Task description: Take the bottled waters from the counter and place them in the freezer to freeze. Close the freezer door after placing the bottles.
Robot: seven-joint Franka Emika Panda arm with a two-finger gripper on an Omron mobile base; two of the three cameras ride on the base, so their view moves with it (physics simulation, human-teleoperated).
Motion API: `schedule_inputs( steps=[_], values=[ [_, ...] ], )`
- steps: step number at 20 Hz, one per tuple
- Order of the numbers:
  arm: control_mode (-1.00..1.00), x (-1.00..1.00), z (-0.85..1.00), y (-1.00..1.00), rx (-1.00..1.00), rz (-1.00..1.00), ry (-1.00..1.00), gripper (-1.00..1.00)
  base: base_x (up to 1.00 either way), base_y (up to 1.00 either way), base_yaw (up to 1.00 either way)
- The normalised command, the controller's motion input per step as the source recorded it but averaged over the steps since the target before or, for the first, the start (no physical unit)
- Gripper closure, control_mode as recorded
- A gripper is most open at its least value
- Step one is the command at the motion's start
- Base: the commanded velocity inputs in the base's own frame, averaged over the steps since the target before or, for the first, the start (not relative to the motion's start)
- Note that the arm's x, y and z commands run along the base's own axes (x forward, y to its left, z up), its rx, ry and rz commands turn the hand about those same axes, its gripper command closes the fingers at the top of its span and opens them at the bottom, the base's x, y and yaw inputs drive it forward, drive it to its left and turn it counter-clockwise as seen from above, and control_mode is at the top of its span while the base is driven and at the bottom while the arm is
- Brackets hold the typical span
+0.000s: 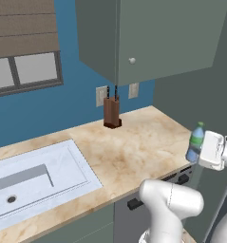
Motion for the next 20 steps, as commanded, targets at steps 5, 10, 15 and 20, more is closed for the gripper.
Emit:
schedule_inputs(
  steps=[5, 10, 15, 20],
  values=[
    [-1.0, -0.31, 0.1, 0.25, -0.01, 0.32, -0.17, 1.0, 0.0, 0.0, 0.0],
    [-1.0, -0.32, 0.0, 0.0, 0.0, 0.22, -0.37, 1.0, 0.0, 0.0, 0.0],
    [-1.0, 0.0, 0.0, 0.01, 0.0, 0.11, -0.19, 1.0, 0.0, 0.0, 0.0],
    [-1.0, 0.0, 0.0, 0.01, 0.0, 0.0, 0.03, 1.0, 0.0, 0.0, 0.0]
  ],
)
